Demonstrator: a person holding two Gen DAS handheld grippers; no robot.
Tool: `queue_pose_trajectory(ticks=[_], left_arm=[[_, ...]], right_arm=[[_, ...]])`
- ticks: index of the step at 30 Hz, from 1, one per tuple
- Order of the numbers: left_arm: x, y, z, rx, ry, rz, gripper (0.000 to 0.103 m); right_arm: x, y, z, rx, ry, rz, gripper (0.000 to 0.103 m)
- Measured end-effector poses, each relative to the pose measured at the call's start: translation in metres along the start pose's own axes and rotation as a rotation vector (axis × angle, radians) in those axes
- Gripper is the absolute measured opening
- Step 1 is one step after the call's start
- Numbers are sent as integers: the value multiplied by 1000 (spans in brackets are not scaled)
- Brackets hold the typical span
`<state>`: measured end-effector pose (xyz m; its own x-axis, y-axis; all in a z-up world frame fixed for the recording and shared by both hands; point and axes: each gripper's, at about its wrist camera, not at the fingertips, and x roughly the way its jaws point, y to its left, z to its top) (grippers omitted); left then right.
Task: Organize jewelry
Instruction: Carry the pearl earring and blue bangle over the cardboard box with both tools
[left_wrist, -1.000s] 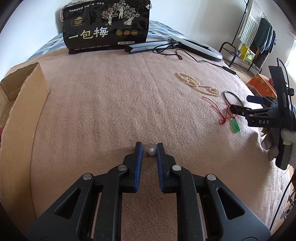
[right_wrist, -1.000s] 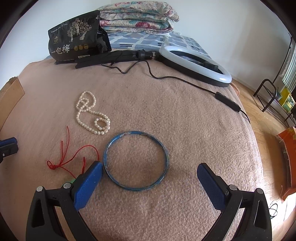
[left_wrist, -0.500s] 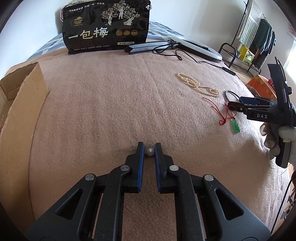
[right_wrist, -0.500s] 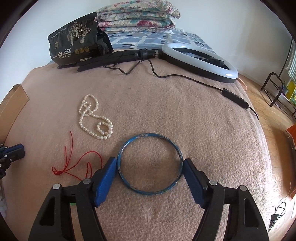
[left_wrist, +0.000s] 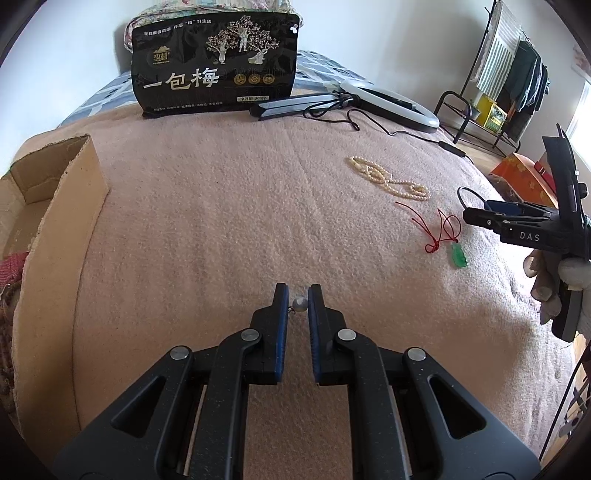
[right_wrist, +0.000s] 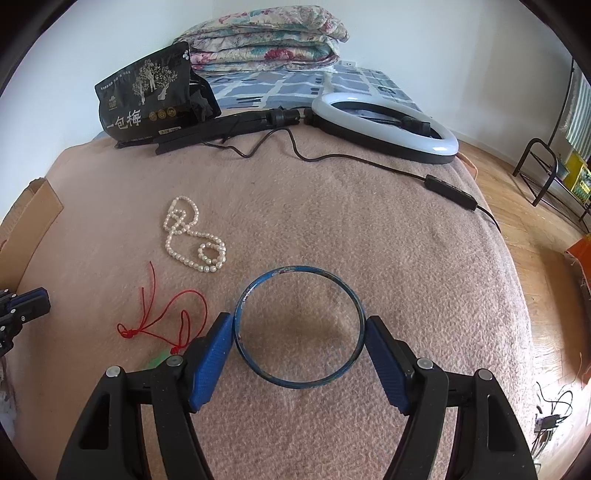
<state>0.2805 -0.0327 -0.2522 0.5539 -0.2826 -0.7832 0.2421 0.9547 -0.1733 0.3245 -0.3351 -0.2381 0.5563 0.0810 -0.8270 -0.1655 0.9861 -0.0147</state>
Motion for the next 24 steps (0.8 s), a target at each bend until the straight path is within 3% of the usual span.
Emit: queue_pose_trajectory(ticks=[12,24], left_arm=[[-40,-4,2,12,-61,-4,9],[-98,35,0,-49,-135,31,9]], right_arm=[[-47,12,10,2,-74,14,74],[-92,75,30,-75,-139,87,74]])
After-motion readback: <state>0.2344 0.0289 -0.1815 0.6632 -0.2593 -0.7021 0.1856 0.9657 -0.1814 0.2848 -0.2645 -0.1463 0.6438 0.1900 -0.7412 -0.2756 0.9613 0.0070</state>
